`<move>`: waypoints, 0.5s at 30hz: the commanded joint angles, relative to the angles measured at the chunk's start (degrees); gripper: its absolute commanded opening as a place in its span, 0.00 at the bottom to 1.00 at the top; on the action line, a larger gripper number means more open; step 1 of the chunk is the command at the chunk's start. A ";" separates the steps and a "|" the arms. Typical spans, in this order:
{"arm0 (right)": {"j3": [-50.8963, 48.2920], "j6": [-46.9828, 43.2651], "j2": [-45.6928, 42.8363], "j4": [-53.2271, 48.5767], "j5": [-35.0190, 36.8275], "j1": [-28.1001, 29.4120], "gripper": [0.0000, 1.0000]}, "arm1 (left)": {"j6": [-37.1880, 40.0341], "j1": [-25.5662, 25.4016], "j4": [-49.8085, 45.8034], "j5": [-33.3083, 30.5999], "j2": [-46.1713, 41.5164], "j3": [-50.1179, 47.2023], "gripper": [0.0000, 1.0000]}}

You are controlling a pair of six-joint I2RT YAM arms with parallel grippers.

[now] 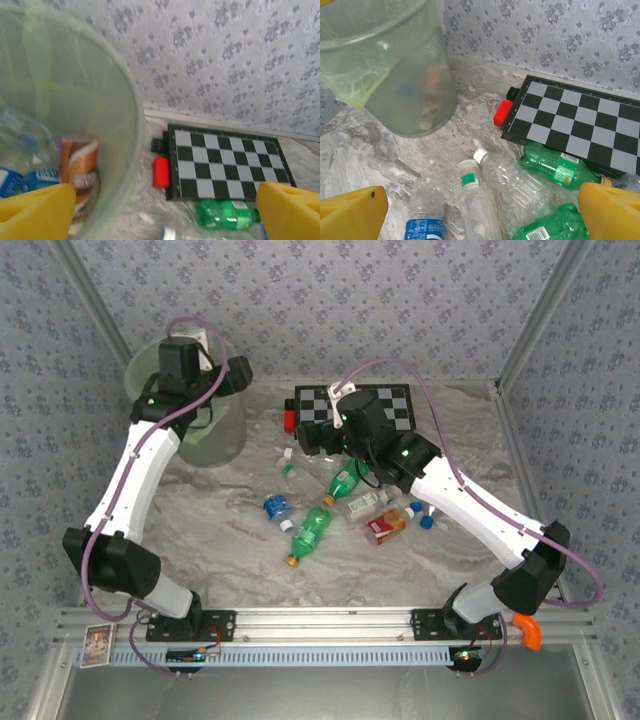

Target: Put the plastic bottles in the bin

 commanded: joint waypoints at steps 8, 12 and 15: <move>-7.50 2.69 -5.68 -0.76 0.90 -3.58 0.99 | -13.75 -9.18 -11.37 -7.89 -5.39 -11.63 0.90; -9.38 2.91 -7.53 -0.63 0.28 -4.72 0.99 | -19.46 -11.58 -13.56 -6.72 -3.99 -14.24 0.87; -10.61 2.85 -8.85 -0.41 0.00 -5.50 0.99 | -25.04 -13.06 -12.78 -4.21 -2.05 -15.25 0.86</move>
